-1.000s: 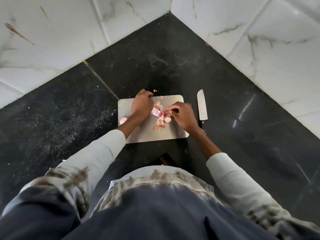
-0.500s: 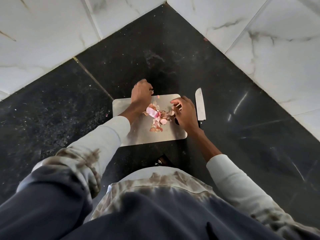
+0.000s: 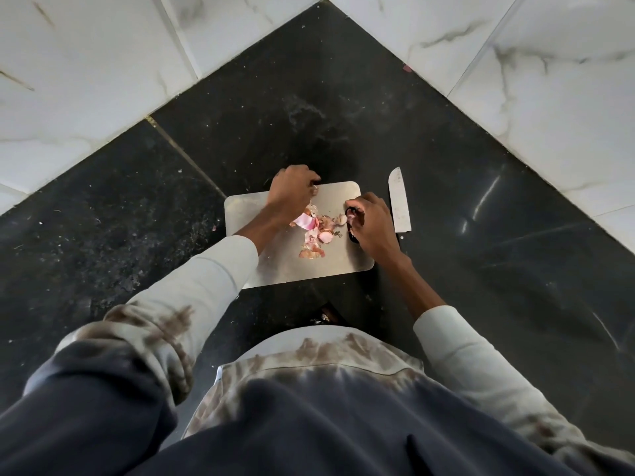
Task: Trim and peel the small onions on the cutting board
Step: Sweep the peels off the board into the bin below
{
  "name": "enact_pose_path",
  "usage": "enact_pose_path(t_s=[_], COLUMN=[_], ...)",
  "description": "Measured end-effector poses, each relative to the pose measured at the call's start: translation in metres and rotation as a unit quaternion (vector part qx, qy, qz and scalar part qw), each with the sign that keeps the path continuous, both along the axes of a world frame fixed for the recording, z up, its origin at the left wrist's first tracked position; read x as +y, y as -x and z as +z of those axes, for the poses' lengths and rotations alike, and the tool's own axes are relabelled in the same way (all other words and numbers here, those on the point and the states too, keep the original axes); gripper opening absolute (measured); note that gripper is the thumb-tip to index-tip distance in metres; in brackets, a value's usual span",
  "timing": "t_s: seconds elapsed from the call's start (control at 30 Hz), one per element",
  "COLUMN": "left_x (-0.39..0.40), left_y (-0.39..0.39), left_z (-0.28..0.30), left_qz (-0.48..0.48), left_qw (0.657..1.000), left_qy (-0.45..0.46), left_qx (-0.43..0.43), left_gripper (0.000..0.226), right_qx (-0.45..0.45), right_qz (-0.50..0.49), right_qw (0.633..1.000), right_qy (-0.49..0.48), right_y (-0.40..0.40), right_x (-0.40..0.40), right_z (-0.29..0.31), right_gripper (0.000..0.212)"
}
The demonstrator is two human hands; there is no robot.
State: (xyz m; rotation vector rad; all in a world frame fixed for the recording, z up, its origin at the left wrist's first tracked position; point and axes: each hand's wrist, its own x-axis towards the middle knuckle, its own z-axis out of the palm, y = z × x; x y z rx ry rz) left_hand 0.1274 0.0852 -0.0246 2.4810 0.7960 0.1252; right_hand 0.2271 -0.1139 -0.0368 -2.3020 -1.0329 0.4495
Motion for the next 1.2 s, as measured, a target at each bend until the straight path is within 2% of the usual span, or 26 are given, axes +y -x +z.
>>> enact_pose_path(t_s=[0.23, 0.37, 0.47, 0.6, 0.7, 0.8, 0.93, 1.1, 1.2], left_x=[-0.003, -0.005, -0.003, -0.001, -0.004, -0.009, -0.013, -0.014, -0.013], left_y=[0.000, 0.003, 0.011, 0.026, 0.036, 0.044, 0.055, 0.058, 0.061], left_z=[-0.001, 0.002, 0.001, 0.002, 0.004, 0.007, 0.009, 0.014, 0.012], left_qz=[0.003, -0.006, 0.024, 0.038, -0.004, -0.030, -0.015, 0.041, 0.086], left_qw=[1.000, 1.000, 1.000, 0.999, 1.000, 0.999, 1.000, 0.997, 0.994], left_qy=[-0.028, -0.024, 0.001, 0.020, 0.010, 0.008, 0.008, 0.042, 0.036], left_qx=[0.008, 0.017, 0.006, -0.012, -0.007, -0.007, -0.023, -0.059, -0.064], left_gripper=[0.020, 0.016, 0.013, 0.017, 0.023, 0.024, 0.012, 0.013, 0.016], right_qx=[-0.057, -0.058, -0.010, 0.139, 0.205, 0.170, 0.101, 0.021, 0.025], right_qz=[0.016, 0.008, -0.037, -0.131, -0.096, -0.039, 0.041, 0.020, 0.045], right_qw=[0.998, 0.998, 0.999, 0.980, 0.971, 0.981, 0.993, 0.999, 0.997], right_qy=[0.001, -0.006, -0.001, -0.051, -0.077, -0.080, -0.047, -0.016, 0.056], right_y=[0.001, 0.002, -0.003, -0.006, 0.003, 0.017, 0.020, -0.003, -0.018], right_x=[0.000, -0.001, 0.001, 0.007, 0.015, 0.023, 0.024, 0.003, -0.013], right_z=[-0.004, -0.003, -0.004, 0.003, 0.008, 0.012, 0.016, 0.025, 0.028], right_gripper=[0.025, 0.021, 0.016, 0.022, 0.025, 0.025, 0.026, 0.032, 0.028])
